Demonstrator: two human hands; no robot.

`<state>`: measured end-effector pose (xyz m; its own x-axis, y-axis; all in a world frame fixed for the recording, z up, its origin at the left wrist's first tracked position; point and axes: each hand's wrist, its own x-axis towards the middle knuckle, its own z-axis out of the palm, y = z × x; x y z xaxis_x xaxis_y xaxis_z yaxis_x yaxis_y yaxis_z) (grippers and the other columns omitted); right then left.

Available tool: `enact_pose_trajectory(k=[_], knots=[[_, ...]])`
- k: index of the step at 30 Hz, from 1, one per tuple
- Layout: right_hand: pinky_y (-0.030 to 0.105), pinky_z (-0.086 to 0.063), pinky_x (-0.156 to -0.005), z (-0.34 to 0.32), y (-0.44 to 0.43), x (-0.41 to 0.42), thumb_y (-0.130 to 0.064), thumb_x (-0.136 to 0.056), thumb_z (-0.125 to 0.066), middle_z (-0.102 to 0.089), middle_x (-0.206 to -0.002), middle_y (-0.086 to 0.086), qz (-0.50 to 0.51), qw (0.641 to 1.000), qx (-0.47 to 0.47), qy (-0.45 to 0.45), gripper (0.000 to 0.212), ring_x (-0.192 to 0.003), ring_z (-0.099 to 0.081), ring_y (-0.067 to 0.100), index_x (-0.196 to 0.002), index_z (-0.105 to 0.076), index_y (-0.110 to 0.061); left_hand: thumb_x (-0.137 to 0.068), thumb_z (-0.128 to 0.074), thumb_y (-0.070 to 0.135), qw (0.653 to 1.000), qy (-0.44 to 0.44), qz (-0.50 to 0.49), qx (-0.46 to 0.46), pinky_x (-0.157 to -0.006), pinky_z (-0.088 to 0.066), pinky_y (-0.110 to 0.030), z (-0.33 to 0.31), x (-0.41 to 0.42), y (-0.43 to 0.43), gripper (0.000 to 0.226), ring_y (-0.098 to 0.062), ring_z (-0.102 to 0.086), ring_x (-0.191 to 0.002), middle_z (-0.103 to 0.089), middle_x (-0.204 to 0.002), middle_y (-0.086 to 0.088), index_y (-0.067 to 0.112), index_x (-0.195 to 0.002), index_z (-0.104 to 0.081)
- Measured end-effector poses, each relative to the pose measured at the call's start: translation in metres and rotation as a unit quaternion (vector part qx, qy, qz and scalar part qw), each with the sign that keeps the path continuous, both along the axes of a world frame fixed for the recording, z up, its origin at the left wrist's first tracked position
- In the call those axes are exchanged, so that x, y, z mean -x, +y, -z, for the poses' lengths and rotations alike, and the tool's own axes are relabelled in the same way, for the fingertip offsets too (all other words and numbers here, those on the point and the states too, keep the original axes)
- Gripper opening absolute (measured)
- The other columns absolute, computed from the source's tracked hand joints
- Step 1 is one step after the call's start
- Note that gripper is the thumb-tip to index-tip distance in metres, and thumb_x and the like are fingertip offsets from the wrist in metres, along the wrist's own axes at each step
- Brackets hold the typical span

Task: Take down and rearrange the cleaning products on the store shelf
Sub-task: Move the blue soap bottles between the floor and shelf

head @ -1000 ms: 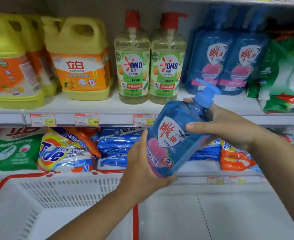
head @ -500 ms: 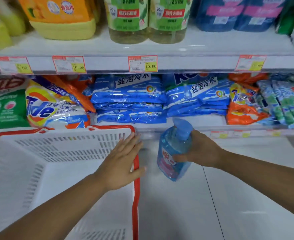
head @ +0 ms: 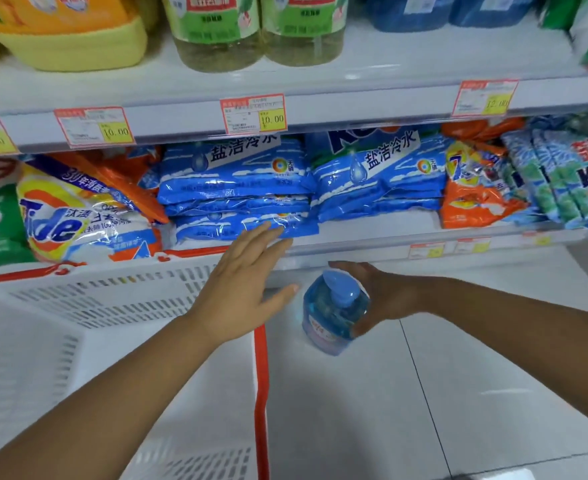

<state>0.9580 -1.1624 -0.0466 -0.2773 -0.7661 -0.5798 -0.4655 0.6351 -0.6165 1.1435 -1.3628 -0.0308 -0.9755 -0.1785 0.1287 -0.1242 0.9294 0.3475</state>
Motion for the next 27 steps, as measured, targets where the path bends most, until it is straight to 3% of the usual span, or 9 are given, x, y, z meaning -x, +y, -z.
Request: enact_pose_trajectory(k=[2, 5, 8, 10, 12, 16, 19, 23, 27], knots=[[0.029, -0.047, -0.101, -0.055, 0.002, 0.024, -0.04, -0.073, -0.085, -0.05, -0.135, -0.015, -0.002, 0.999, -0.032, 0.001, 0.088, -0.122, -0.053, 0.009, -0.144, -0.034, -0.045, -0.093, -0.044, 0.055, 0.998, 0.066, 0.004, 0.015, -0.122, -0.017, -0.037, -0.024, 0.025, 0.006, 0.063, -0.015, -0.02, -0.149, -0.034, -0.157, 0.002, 0.022, -0.147, -0.04], [0.027, -0.056, -0.084, -0.138, 0.018, 0.057, -0.029, -0.09, -0.07, -0.074, -0.102, -0.008, 0.117, 0.986, 0.115, 0.009, 0.033, -0.093, -0.07, 0.009, -0.121, -0.062, -0.033, -0.092, -0.049, 0.042, 0.985, 0.17, -0.001, 0.035, -0.118, -0.026, -0.036, -0.067, 0.069, 0.02, 0.054, -0.021, -0.036, -0.141, -0.046, -0.147, -0.002, 0.016, -0.139, -0.051], [0.029, -0.055, -0.06, -0.191, 0.04, 0.088, -0.014, -0.096, -0.061, -0.073, -0.074, 0.002, 0.312, 0.878, 0.357, 0.063, 0.008, -0.063, -0.066, 0.014, -0.101, -0.067, -0.013, -0.091, -0.051, 0.037, 0.971, 0.227, 0.033, 0.067, -0.117, -0.025, -0.031, -0.108, 0.121, 0.035, 0.053, -0.02, -0.041, -0.136, -0.051, -0.143, -0.004, 0.013, -0.138, -0.052], [0.033, -0.056, -0.061, -0.217, 0.047, 0.115, -0.016, -0.097, -0.06, -0.07, -0.076, 0.004, 0.393, 0.794, 0.45, 0.114, 0.007, -0.066, -0.065, 0.018, -0.098, -0.066, -0.012, -0.092, -0.05, 0.038, 0.967, 0.227, 0.056, 0.099, -0.118, -0.022, -0.029, -0.132, 0.158, 0.047, 0.055, -0.019, -0.039, -0.137, -0.05, -0.144, -0.004, 0.013, -0.14, -0.049], [0.031, -0.056, -0.063, -0.236, 0.046, 0.148, -0.02, -0.097, -0.061, -0.067, -0.088, 0.005, 0.42, 0.75, 0.485, 0.163, 0.004, -0.078, -0.065, 0.019, -0.101, -0.062, -0.02, -0.092, -0.045, 0.045, 0.969, 0.203, 0.062, 0.128, -0.117, -0.017, -0.027, -0.152, 0.193, 0.056, 0.058, -0.018, -0.036, -0.139, -0.048, -0.147, -0.002, 0.016, -0.142, -0.046], [0.015, -0.044, -0.077, -0.249, 0.029, 0.217, -0.034, -0.087, -0.074, -0.052, -0.125, -0.005, 0.429, 0.769, 0.416, 0.226, 0.066, -0.106, -0.055, 0.012, -0.142, -0.041, -0.018, -0.087, -0.042, 0.062, 0.975, 0.13, 0.02, 0.182, -0.113, -0.033, -0.034, -0.156, 0.239, 0.042, 0.069, -0.019, -0.044, -0.136, -0.052, -0.145, -0.001, 0.019, -0.141, -0.05], [0.033, -0.041, -0.109, -0.244, 0.009, 0.253, -0.041, -0.075, -0.084, -0.046, -0.147, -0.002, 0.415, 0.786, 0.424, 0.176, 0.105, -0.129, -0.049, 0.015, -0.155, -0.022, -0.015, -0.085, -0.035, 0.069, 0.962, 0.137, -0.019, 0.235, -0.085, -0.056, -0.03, -0.15, 0.245, 0.038, 0.07, -0.018, -0.067, -0.11, -0.07, -0.12, 0.0, 0.019, -0.121, -0.068], [0.015, -0.04, -0.091, -0.244, -0.016, 0.275, -0.025, -0.076, -0.085, -0.054, -0.132, -0.007, 0.41, 0.783, 0.451, 0.127, 0.103, -0.12, -0.054, 0.01, -0.155, -0.018, -0.018, -0.084, -0.038, 0.066, 0.95, 0.187, -0.03, 0.247, -0.077, -0.057, -0.027, -0.145, 0.25, 0.043, 0.063, -0.016, -0.071, -0.1, -0.074, -0.109, 0.0, 0.02, -0.107, -0.074], [0.023, -0.049, -0.097, -0.234, -0.028, 0.281, -0.028, -0.065, -0.092, -0.055, -0.129, -0.005, 0.432, 0.75, 0.483, 0.132, 0.102, -0.114, -0.057, 0.012, -0.146, -0.031, -0.018, -0.084, -0.038, 0.067, 0.946, 0.208, -0.033, 0.245, -0.078, -0.056, -0.027, -0.138, 0.251, 0.039, 0.061, -0.015, -0.07, -0.104, -0.073, -0.113, 0.001, 0.022, -0.107, -0.073]])
